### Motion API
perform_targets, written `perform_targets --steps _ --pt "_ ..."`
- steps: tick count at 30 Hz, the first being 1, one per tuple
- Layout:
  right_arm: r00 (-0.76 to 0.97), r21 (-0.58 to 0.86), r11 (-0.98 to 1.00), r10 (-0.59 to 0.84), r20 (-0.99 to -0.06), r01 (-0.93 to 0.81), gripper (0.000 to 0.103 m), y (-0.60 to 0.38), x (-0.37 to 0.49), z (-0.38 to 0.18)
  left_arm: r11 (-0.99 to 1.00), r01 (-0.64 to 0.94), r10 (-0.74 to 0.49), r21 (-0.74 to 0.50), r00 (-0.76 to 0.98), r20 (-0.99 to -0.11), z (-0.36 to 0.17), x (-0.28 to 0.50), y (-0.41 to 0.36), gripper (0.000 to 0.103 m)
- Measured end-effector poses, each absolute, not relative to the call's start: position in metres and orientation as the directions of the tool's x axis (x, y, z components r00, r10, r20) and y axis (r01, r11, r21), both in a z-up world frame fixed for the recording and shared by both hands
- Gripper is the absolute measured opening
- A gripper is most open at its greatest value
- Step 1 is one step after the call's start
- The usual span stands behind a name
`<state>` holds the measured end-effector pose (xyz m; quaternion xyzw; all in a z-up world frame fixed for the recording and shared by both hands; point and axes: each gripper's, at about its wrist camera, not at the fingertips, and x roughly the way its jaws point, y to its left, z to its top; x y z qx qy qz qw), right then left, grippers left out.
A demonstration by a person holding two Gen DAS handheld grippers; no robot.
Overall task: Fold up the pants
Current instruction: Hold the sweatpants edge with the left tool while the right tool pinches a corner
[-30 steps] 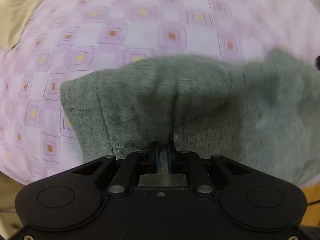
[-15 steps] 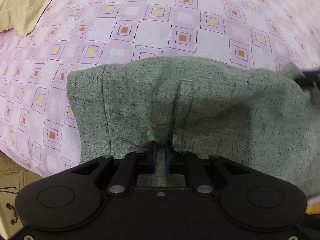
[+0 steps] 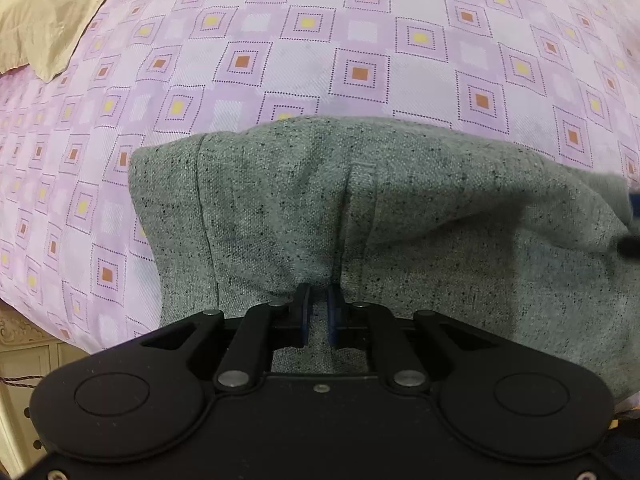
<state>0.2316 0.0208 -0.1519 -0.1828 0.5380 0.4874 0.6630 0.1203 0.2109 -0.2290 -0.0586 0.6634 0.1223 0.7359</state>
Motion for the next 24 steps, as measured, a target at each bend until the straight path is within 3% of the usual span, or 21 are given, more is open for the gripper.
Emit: perform_targets --steps 15,24 --pt "-0.076 0.444 0.666 0.505 -0.860 -0.599 0.027 0.003 0.287 -0.183 0.961 -0.264 0.104 0.076 0.093 -0.990 -0.229 0.121 0.212 0.011" --pt "-0.164 0.619 0.691 0.608 -0.777 -0.374 0.027 -0.024 0.310 -0.189 0.961 -0.266 0.104 0.074 0.100 -0.990 -0.229 0.120 0.212 0.011"
